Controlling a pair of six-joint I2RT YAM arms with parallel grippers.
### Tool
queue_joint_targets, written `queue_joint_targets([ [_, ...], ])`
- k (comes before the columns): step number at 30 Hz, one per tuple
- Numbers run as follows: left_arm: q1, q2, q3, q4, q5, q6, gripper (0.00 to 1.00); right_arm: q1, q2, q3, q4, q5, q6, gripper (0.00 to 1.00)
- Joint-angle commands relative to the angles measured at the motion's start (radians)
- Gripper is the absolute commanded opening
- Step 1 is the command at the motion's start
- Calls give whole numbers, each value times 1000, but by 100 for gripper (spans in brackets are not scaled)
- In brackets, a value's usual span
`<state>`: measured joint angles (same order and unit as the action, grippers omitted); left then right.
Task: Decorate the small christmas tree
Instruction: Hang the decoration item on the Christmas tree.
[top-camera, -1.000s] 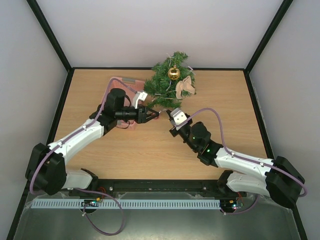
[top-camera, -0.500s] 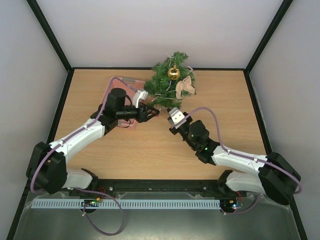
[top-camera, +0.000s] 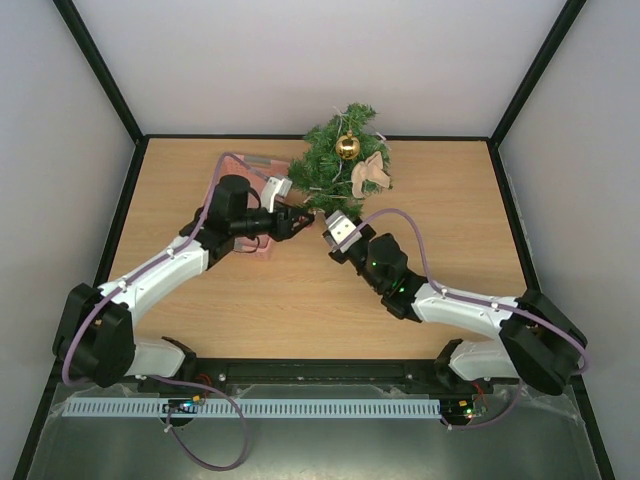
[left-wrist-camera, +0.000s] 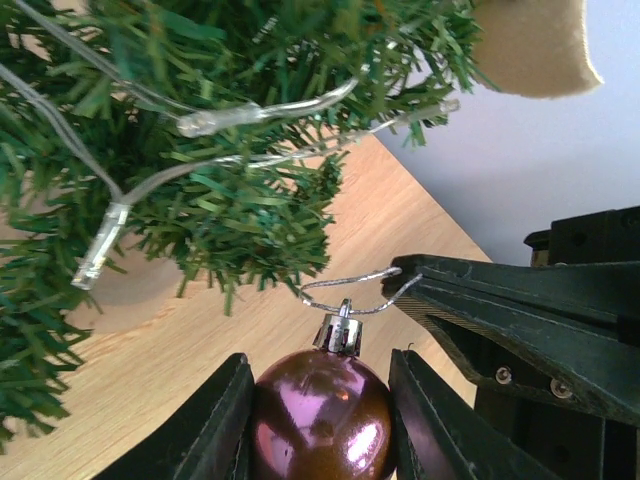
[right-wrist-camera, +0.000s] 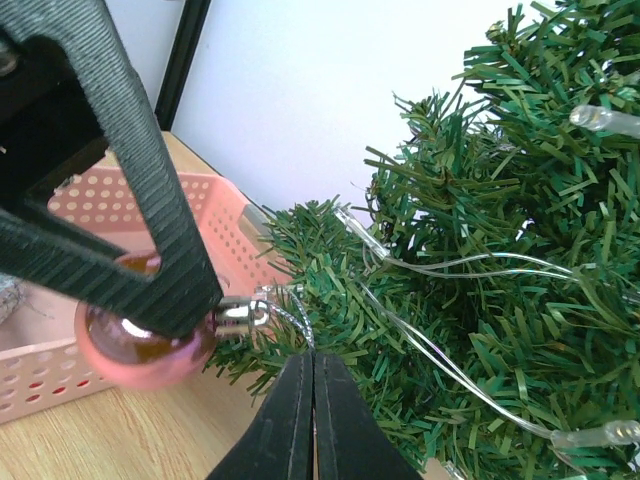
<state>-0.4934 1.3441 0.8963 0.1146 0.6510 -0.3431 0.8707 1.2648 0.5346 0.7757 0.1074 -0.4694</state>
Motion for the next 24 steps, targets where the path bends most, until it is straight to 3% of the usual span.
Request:
queue_joint_targets([
  [1, 30, -15, -3, 32, -4, 13, 33, -3, 17, 34, 54, 26, -48, 2],
  [12, 52, -4, 9, 46, 32, 46, 33, -3, 70, 110, 10, 43, -80, 2],
  [24, 52, 43, 11, 50, 69, 50, 33, -5, 64, 84, -3, 84, -127, 2],
])
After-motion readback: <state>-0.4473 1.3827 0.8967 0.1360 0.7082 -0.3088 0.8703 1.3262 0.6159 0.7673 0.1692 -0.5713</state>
